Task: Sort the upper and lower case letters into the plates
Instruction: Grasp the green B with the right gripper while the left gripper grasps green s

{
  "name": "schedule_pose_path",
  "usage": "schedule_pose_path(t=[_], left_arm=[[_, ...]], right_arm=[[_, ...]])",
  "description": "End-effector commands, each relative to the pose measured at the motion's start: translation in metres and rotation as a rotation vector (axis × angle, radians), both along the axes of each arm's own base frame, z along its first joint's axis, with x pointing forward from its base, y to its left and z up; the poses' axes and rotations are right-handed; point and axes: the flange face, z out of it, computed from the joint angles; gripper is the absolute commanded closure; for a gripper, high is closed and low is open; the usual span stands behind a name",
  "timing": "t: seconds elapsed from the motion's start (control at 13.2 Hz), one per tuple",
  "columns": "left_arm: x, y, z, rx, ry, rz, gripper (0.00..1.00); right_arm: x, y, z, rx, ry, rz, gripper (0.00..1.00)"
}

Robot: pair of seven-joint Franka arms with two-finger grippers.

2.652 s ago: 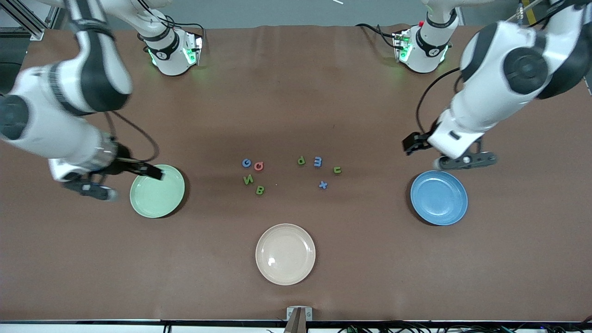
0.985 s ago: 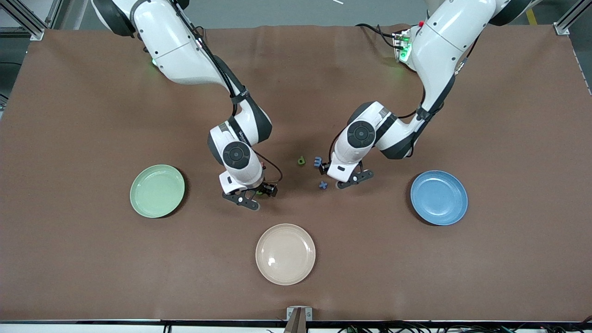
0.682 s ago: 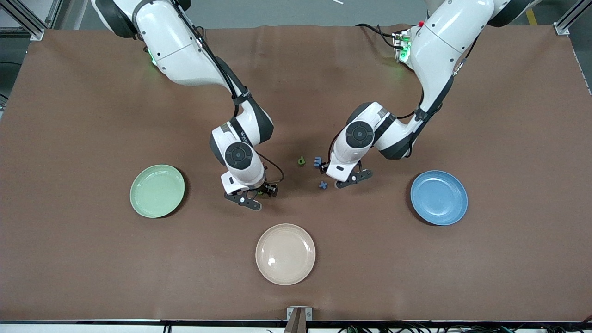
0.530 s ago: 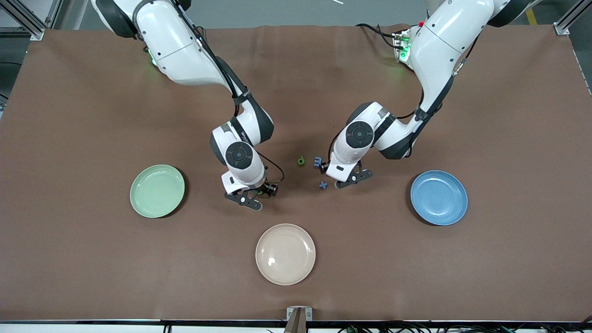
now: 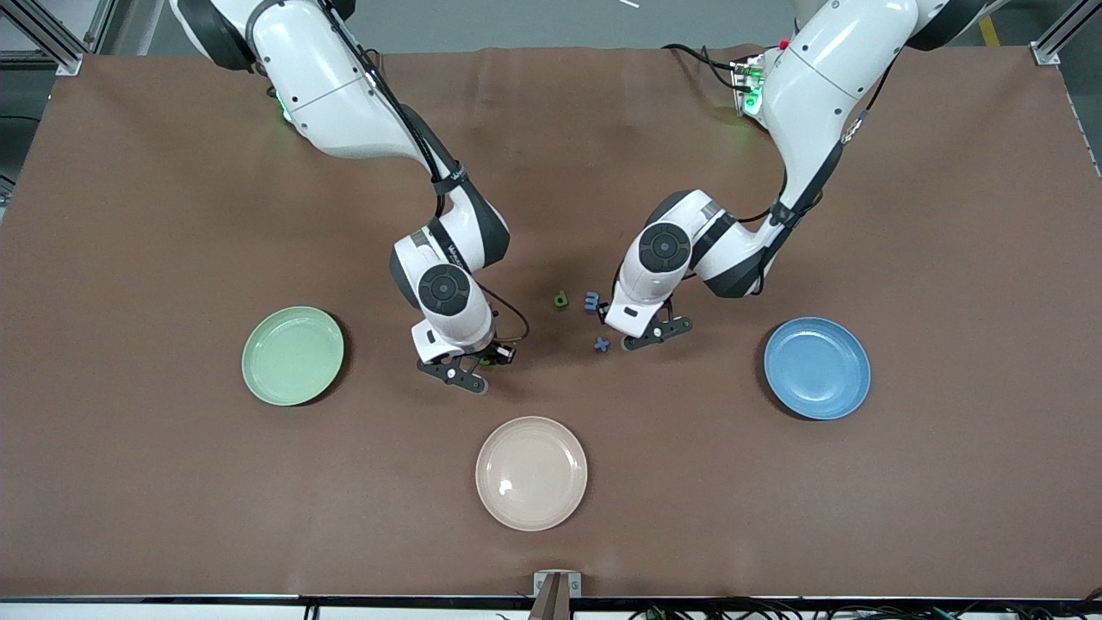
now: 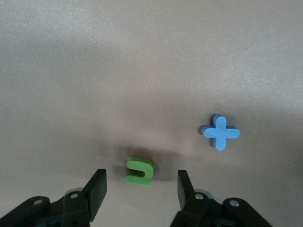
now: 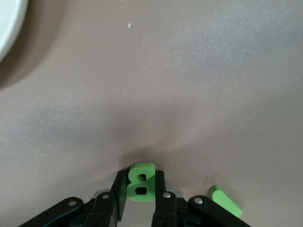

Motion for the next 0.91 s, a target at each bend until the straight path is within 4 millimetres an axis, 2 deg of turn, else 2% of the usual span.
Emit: schedule_pose_path(t=[0.0,0.08,0.15,0.3,0.45,0.61,0.76,0.83], left_arm=[[-0.001,-0.001,-0.003,0.017,-0.005,0.002,0.31],[-0.001,-0.002,-0.005,0.017,-0.004,0.003,0.31],[-0.002,-0.002,-0.008,0.018,0.001,0.003,0.31],[-0.002,-0.003,-0.008,0.018,0.000,0.000,0.34],[-0.002,-0.003,-0.009,0.018,0.002,0.001,0.40],[-0.001,-0.003,-0.010,0.018,0.002,0.000,0.42],[0.000,-0.001,-0.010,0.018,0.002,0.003,0.46],[-0.002,-0.002,-0.010,0.019,0.003,0.000,0.49]], right_arm=[[0.023,-0.036,0.044,-0.009,0.026,0.015,1.00],[0.031,-0.054,0.063,-0.005,0.038,0.045,1.00],[0.042,-0.087,0.083,-0.004,0.046,0.072,1.00],[0.050,-0.155,0.105,0.004,0.048,0.154,1.00],[0.044,-0.227,0.111,0.010,0.065,0.235,1.00],[0.035,-0.308,0.103,0.022,0.095,0.285,1.00],[0.018,-0.349,0.084,0.032,0.112,0.309,1.00],[0.006,-0.365,0.067,0.035,0.114,0.318,1.00]])
